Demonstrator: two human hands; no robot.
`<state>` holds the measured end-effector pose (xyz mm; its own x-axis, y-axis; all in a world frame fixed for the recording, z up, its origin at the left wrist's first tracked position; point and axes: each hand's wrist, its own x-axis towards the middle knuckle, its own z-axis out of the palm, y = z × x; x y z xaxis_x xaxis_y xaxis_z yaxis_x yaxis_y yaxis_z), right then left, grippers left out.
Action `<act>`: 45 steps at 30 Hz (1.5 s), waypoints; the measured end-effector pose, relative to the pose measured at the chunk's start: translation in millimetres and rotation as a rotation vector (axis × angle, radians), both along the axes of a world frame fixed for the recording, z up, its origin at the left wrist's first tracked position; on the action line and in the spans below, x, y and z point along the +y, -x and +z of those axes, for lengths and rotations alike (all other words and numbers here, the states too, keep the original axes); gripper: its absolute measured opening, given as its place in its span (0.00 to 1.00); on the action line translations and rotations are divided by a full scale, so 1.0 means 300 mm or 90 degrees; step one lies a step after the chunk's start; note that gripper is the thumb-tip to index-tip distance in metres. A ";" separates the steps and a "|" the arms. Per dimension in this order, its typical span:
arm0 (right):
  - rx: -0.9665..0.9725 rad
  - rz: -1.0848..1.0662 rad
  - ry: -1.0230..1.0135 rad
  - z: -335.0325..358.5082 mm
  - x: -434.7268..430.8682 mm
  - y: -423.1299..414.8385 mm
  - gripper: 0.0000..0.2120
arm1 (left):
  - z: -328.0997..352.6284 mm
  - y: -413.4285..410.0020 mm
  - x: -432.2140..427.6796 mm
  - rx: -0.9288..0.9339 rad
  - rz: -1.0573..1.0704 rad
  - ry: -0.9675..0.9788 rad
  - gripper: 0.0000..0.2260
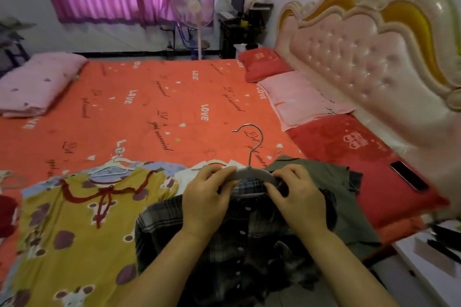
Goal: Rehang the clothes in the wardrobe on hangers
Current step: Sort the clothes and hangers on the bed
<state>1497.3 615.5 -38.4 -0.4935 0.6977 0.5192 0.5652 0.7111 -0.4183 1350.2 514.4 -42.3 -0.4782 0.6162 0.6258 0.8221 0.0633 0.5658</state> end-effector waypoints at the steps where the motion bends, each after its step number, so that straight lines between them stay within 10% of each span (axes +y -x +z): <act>1: 0.002 0.004 0.003 -0.004 0.034 0.020 0.07 | -0.007 0.017 0.029 -0.003 0.001 0.001 0.10; 23: -0.120 0.118 0.096 -0.255 0.670 0.645 0.08 | -0.280 0.591 0.595 -0.119 0.098 0.118 0.13; 45: -0.472 0.199 0.402 -1.204 1.038 0.982 0.23 | -1.178 0.834 0.863 -0.225 0.168 0.701 0.28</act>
